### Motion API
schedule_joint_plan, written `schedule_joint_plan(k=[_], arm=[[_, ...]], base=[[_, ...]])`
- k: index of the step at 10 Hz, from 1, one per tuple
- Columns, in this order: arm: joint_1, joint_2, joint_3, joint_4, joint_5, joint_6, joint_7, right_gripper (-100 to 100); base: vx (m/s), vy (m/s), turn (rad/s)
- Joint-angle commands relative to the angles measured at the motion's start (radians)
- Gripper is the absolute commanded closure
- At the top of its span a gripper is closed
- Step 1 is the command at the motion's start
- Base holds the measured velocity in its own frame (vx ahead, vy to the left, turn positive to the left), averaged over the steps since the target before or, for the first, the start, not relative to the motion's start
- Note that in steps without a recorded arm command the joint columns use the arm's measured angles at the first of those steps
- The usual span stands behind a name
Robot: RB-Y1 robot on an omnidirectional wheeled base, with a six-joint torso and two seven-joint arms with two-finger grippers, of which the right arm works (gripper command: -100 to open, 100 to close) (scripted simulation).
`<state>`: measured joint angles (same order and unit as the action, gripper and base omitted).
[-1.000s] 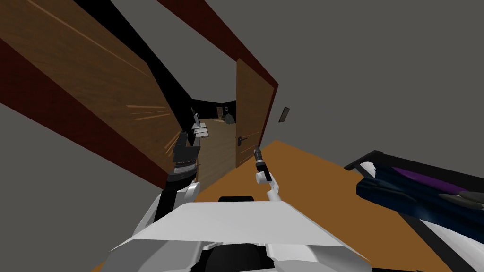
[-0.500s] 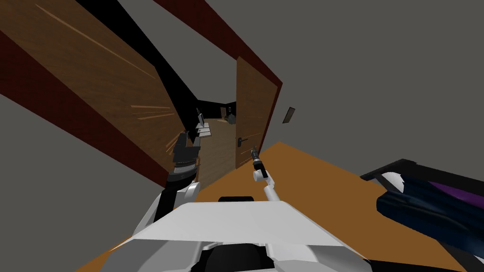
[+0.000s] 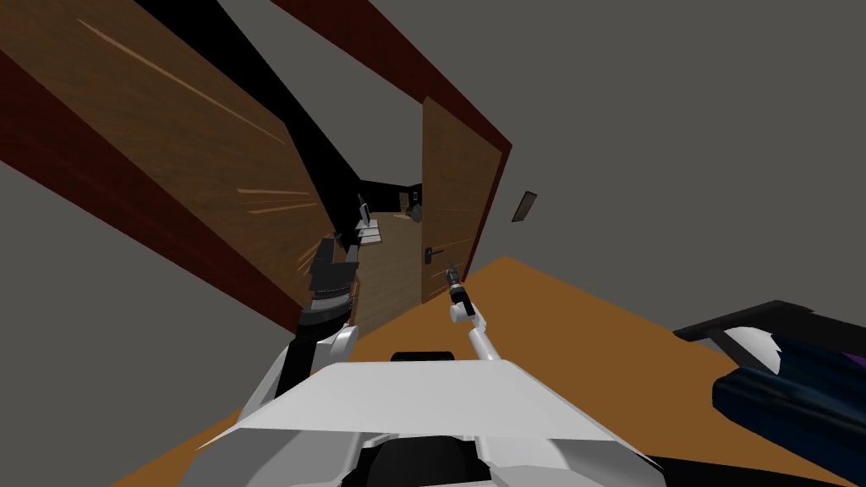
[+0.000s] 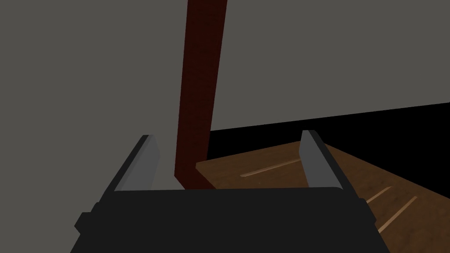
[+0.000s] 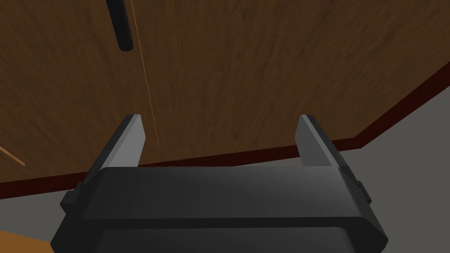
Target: Push the door open
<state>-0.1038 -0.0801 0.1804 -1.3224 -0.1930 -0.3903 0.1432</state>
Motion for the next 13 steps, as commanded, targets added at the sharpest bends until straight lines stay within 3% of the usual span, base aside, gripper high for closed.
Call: schedule_joint_plan(k=[1,13], arm=[[-0.026,0.005,0.011,0.048,-0.01,-0.006,0.002,-100],[-0.193,0.036,0.079,0.325,-0.081,-0.013,0.009,-100]], base=[[0.055,-0.106,0.128],[0.049,-0.111,0.103]])
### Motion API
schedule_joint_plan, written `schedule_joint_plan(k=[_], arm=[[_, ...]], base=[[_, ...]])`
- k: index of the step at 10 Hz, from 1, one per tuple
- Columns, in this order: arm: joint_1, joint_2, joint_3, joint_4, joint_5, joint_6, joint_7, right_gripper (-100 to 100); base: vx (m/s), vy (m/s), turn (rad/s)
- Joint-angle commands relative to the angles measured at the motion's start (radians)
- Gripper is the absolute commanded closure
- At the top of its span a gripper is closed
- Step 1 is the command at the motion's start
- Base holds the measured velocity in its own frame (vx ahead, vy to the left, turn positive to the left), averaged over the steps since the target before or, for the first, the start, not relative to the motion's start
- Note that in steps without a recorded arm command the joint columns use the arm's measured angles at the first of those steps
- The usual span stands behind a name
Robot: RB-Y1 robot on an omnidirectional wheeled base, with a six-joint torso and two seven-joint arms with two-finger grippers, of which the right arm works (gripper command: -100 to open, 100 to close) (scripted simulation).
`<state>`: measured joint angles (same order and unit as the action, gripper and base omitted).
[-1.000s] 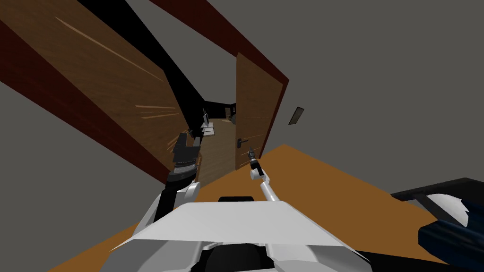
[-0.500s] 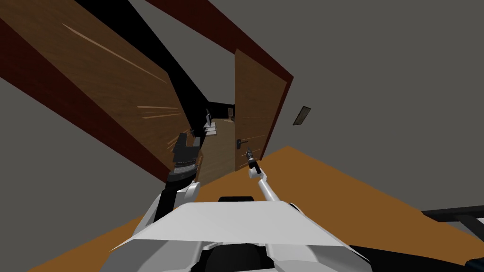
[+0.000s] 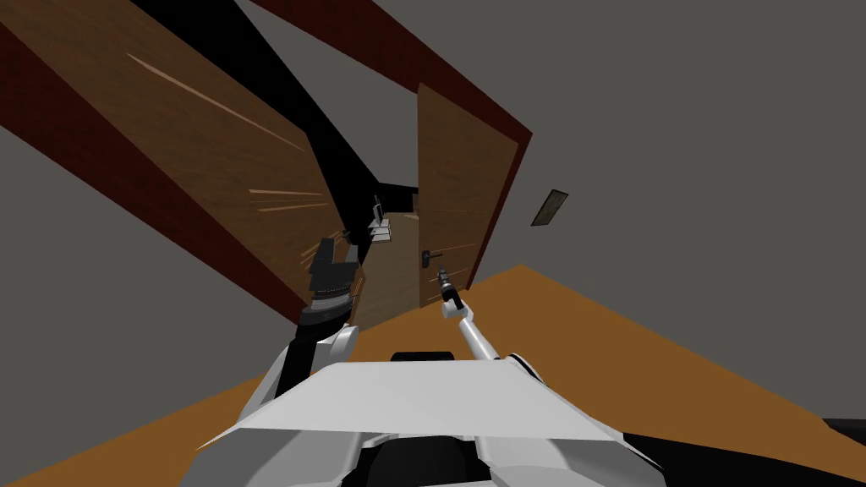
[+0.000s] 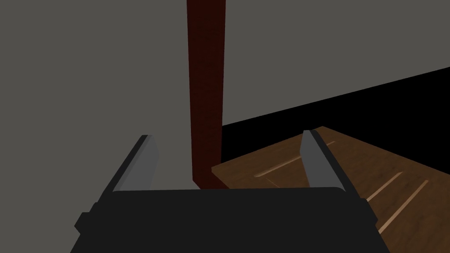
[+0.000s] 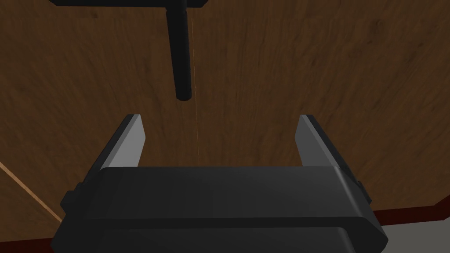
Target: Push the door open
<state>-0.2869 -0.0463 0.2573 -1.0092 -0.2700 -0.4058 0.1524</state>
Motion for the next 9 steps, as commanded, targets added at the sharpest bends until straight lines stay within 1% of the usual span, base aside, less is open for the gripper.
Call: schedule_joint_plan(k=[1,3,4,5,6,9], arm=[[-0.022,0.005,0.007,0.032,-0.009,0.002,0.001,-100],[-0.044,0.011,0.016,0.068,-0.018,0.001,0.001,-100],[-0.063,0.018,0.023,0.1,-0.026,0.0,0.002,-100],[-0.072,0.021,0.027,0.115,-0.03,-0.001,0.003,-100],[-0.089,0.028,0.034,0.143,-0.037,-0.002,0.003,-100],[-0.126,0.044,0.049,0.204,-0.053,-0.003,0.005,-100]], base=[[0.052,-0.098,0.088],[0.042,-0.094,0.088],[0.065,-0.122,0.11],[0.058,-0.125,0.088],[0.051,-0.125,0.101],[0.061,-0.128,0.1]])
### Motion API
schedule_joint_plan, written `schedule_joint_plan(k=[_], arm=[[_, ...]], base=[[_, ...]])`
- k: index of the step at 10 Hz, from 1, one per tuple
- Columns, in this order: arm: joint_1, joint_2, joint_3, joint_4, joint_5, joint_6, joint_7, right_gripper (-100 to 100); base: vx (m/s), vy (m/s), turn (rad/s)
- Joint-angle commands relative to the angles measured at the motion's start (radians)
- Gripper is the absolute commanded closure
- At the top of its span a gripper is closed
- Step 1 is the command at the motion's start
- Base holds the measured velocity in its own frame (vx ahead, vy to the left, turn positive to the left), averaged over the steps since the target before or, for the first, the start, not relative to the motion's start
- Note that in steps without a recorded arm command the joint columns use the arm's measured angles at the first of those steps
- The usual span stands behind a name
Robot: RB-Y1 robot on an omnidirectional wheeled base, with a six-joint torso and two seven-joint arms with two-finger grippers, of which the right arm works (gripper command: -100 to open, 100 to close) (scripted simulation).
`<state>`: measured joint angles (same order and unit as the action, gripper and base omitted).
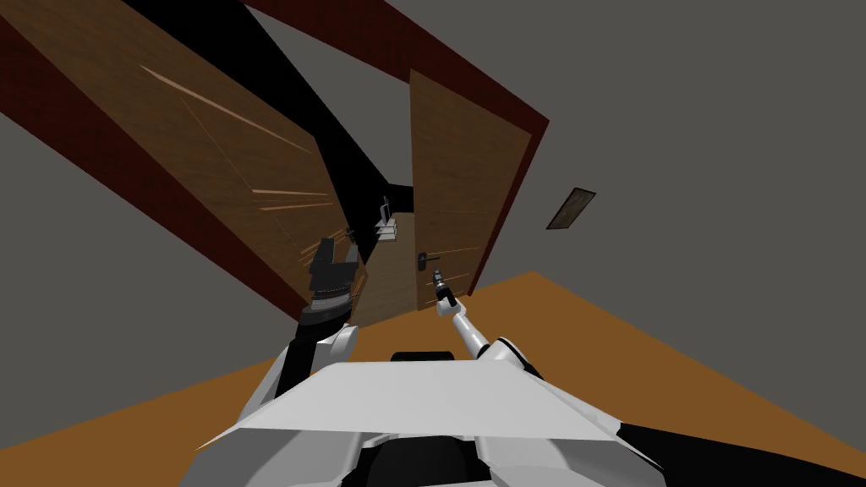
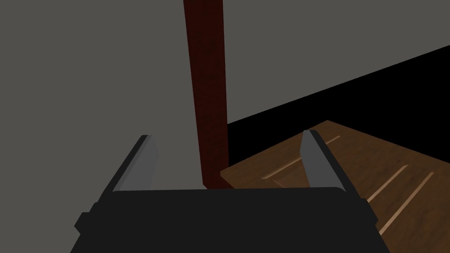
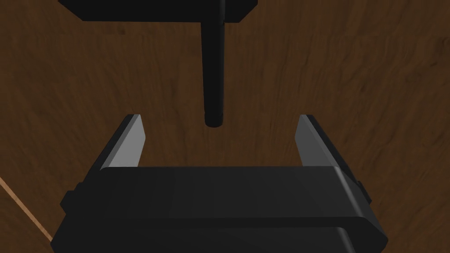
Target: Push the door open
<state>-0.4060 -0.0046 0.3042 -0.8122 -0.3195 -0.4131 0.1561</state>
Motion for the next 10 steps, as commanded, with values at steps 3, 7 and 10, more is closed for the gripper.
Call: schedule_joint_plan(k=[3,7,10], arm=[[-0.004,-0.026,-0.005,0.008,-0.001,-0.003,-0.001,-100],[-0.007,-0.028,-0.015,0.015,-0.001,-0.005,-0.002,-100],[-0.005,-0.018,-0.018,0.013,-0.001,-0.004,-0.002,-100]], base=[[0.111,0.002,0.025],[0.194,0.068,0.026],[0.147,0.041,0.015]])
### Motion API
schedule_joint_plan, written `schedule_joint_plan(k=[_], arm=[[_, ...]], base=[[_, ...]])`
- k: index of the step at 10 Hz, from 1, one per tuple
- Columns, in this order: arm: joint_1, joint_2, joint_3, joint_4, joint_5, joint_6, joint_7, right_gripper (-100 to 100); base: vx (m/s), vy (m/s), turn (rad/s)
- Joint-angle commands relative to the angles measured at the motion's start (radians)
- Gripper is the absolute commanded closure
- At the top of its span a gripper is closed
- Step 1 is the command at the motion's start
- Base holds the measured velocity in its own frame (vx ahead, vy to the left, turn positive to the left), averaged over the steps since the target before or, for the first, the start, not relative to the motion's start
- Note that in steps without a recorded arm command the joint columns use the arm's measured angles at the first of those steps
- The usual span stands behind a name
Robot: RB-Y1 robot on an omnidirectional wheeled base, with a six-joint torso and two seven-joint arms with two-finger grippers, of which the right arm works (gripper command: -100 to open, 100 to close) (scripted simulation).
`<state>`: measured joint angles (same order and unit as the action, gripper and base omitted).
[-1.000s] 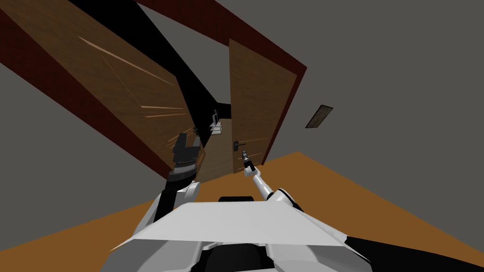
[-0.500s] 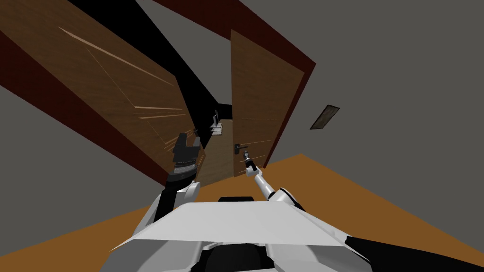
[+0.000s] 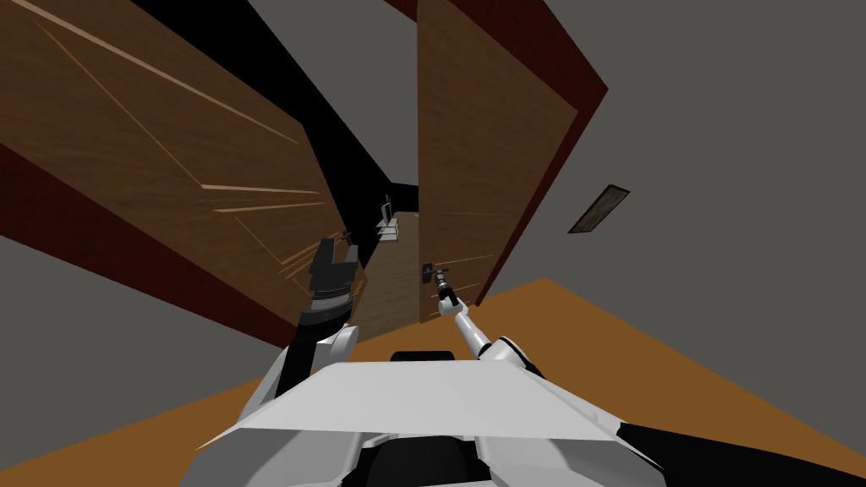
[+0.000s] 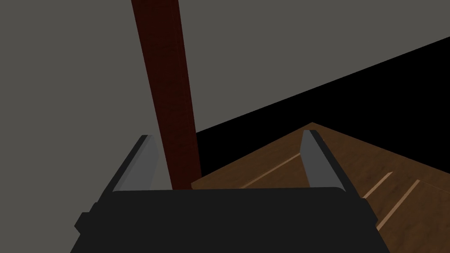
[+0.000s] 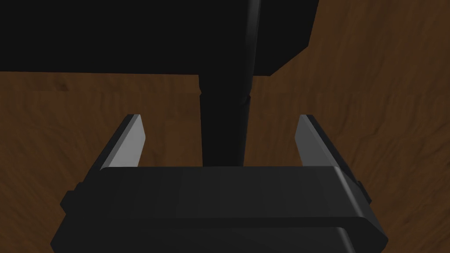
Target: Push the door open
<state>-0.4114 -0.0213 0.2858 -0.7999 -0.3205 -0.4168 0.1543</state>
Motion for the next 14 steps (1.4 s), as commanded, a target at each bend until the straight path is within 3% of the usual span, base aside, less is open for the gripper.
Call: schedule_joint_plan(k=[1,6,14], arm=[[0.0,-0.001,0.0,0.001,0.0,-0.001,0.0,100],[0.0,-0.001,0.0,0.001,0.0,-0.001,0.0,100],[-0.007,-0.048,-0.079,0.014,-0.02,-0.005,0.017,100]], base=[[-0.009,-0.006,-0.004],[-0.006,-0.004,0.004],[0.162,0.119,-0.047]])
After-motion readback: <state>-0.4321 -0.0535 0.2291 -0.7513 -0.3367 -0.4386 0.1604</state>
